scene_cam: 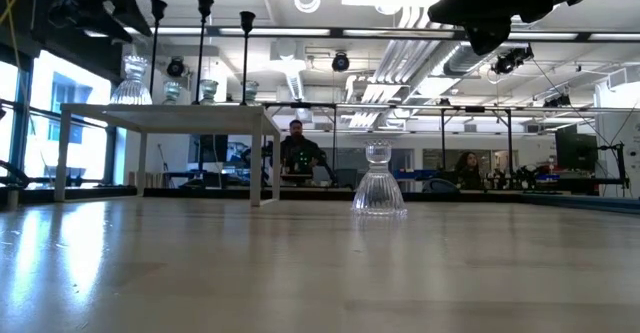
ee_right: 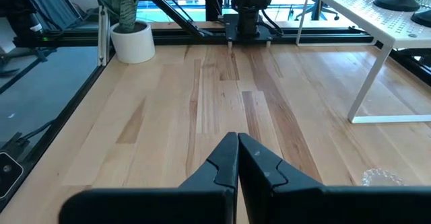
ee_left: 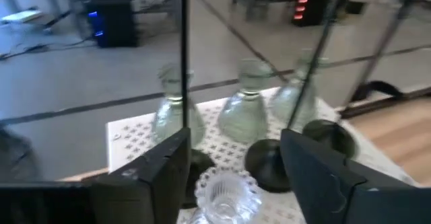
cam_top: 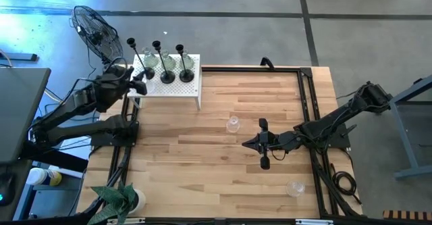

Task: Pick & Place candle stick holders
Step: Put the bottom transparent glass candle holder on the shelf aligned with the other transparent glass candle holder

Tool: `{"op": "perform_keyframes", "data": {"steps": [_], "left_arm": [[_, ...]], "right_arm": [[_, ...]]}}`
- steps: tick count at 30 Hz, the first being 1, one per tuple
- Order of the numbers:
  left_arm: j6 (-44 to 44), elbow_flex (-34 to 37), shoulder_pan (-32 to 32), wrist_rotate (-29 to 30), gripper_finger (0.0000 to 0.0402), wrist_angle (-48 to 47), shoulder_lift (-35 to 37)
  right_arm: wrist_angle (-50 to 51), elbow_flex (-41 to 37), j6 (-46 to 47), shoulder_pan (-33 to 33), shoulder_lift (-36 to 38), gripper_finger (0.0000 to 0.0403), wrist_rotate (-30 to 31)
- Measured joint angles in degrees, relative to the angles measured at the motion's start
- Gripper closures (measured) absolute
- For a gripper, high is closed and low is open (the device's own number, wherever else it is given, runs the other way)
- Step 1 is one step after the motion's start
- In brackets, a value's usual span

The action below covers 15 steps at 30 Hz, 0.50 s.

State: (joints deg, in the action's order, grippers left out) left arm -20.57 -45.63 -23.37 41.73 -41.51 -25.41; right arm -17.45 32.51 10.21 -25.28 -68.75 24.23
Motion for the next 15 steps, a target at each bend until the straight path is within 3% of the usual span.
{"op": "perform_keyframes", "data": {"steps": [5, 10, 12, 15], "left_arm": [[1.95, 3.42, 4.67, -5.92, 0.0266, 2.40, 2.45], [6.42, 10.11, 13.44, -6.76, 0.0377, 10.35, 2.51], [8.80, 11.99, 17.19, -5.63, 0.0394, 14.89, 1.96], [12.17, 13.03, 23.29, -2.47, 0.0383, 20.10, 0.94]], "right_arm": [[0.00, 0.00, 0.01, 0.07, 0.00, 0.0402, 0.00], [0.01, 0.00, -0.14, 0.17, 0.00, 0.0402, 0.00], [0.01, 0.00, 0.06, 0.17, 0.00, 0.0402, 0.00], [0.02, 0.00, 0.10, 0.17, 0.00, 0.0402, 0.00]]}}
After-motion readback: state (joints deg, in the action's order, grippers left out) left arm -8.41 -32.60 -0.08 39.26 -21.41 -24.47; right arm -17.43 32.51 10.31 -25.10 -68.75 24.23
